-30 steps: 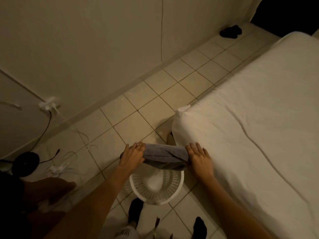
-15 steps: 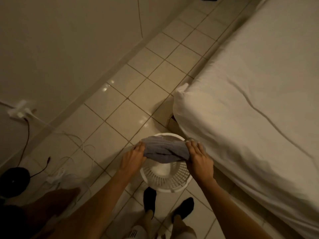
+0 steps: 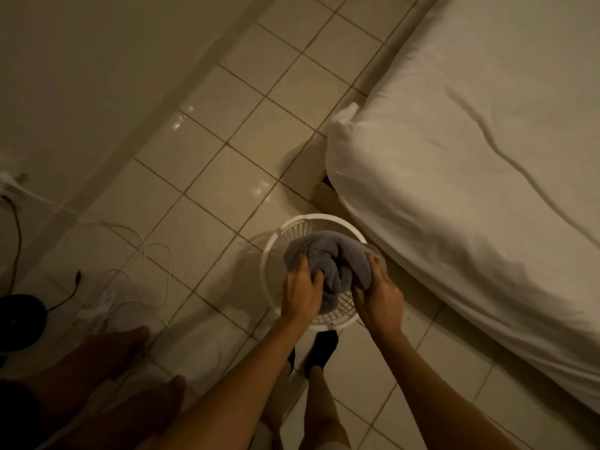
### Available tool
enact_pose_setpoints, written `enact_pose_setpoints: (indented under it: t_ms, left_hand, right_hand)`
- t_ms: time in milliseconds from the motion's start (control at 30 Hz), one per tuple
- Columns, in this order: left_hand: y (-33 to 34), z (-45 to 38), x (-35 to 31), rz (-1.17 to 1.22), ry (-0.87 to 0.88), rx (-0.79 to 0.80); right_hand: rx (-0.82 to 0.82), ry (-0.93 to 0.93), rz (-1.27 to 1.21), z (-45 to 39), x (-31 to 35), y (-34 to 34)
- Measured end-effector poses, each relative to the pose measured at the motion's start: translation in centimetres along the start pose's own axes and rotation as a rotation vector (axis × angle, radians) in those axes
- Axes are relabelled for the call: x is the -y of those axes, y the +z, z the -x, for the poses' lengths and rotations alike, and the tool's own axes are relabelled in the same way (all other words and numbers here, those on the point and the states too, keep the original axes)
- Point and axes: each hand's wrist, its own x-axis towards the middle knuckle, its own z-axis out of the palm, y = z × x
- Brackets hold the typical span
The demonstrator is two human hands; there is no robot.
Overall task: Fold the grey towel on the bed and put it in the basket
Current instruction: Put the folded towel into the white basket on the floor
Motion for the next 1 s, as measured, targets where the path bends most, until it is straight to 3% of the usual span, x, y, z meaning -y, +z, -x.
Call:
enact_pose_setpoints:
  t_ms: [200, 500, 600, 700, 800, 867, 1000]
  left_hand:
    - [0.3, -1.2, 3.2, 0.218, -0.079, 0.106]
    - [1.9, -4.3, 7.8, 0.261, -0.117, 0.364]
    - [4.3, -5.0, 7.7, 0.334, -0.146, 0.336]
    - [6.9, -5.5, 8.1, 0.590, -0.295, 0.280]
    - [8.0, -6.4, 9.7, 0.674, -0.385, 0.280]
    - [8.4, -7.2, 11.4, 0.649, -0.410, 0.277]
    - [9.2, -7.9, 15.6, 0.276, -0.330, 0.240]
  right_hand:
    - [0.039, -0.114, -0.097, -1.1, -0.7, 2.8]
    - [0.132, -0.200, -0.150, -3.2, -4.3, 9.2]
    - [0.139, -0.236, -0.102, -4.4, -6.1, 9.9]
    - [0.197, -0.293, 0.004, -6.4, -7.9, 9.6]
    - [0.275, -0.385, 0.104, -8.1, -8.9, 10.1]
    - [0.333, -0.453, 0.159, -8.7, -9.3, 11.3]
    - [0.431, -0.494, 0.253, -9.0, -10.3, 15.2]
